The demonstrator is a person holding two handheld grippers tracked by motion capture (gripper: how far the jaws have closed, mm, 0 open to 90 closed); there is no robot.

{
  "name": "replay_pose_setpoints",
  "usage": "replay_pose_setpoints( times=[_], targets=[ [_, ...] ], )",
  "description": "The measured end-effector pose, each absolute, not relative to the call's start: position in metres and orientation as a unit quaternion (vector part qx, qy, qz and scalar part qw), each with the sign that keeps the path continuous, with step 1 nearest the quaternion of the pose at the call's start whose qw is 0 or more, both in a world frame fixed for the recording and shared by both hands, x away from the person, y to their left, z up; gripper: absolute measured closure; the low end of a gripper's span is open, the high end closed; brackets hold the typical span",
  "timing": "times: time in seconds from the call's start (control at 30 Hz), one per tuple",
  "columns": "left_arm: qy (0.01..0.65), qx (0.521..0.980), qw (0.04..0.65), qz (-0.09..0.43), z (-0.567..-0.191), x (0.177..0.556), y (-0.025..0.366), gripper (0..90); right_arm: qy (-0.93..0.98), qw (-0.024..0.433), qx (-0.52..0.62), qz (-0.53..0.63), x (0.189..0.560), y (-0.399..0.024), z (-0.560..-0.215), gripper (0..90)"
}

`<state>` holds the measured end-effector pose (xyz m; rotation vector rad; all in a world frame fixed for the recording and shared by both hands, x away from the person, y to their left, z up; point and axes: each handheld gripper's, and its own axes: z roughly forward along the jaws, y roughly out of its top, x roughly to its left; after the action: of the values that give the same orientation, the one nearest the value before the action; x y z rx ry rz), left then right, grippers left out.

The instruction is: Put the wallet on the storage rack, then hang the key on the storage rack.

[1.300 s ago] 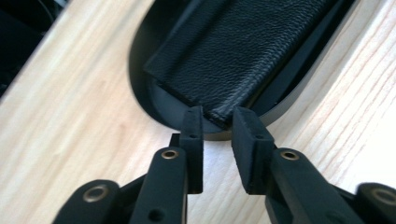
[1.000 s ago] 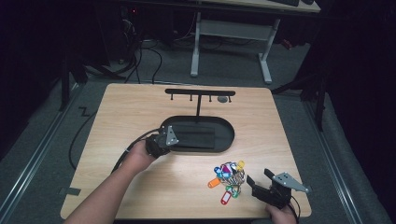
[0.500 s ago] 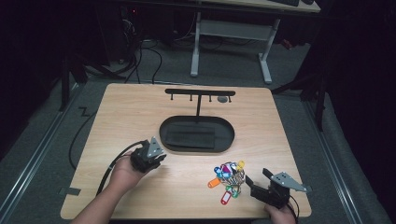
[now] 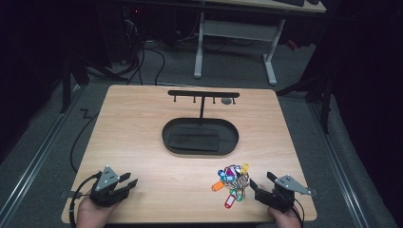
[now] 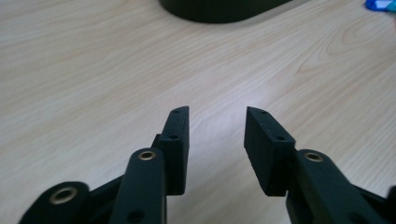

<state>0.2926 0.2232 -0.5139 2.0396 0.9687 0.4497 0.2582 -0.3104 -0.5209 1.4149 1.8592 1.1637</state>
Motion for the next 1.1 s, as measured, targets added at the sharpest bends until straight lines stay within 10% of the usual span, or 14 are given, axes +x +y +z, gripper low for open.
replay_pose_setpoints(
  times=[0.47,1.1],
  targets=[
    [0.348,0.836,0.388,0.172,-0.517,0.296,0.217,25.7,0.692,0.254,0.531,0.418,0.262,-0.300,-0.518,15.2],
    [0.332,0.834,0.401,0.183,-0.515,0.296,0.212,21.3,0.797,0.180,0.499,0.287,0.277,-0.270,-0.491,15.9]
  ],
)
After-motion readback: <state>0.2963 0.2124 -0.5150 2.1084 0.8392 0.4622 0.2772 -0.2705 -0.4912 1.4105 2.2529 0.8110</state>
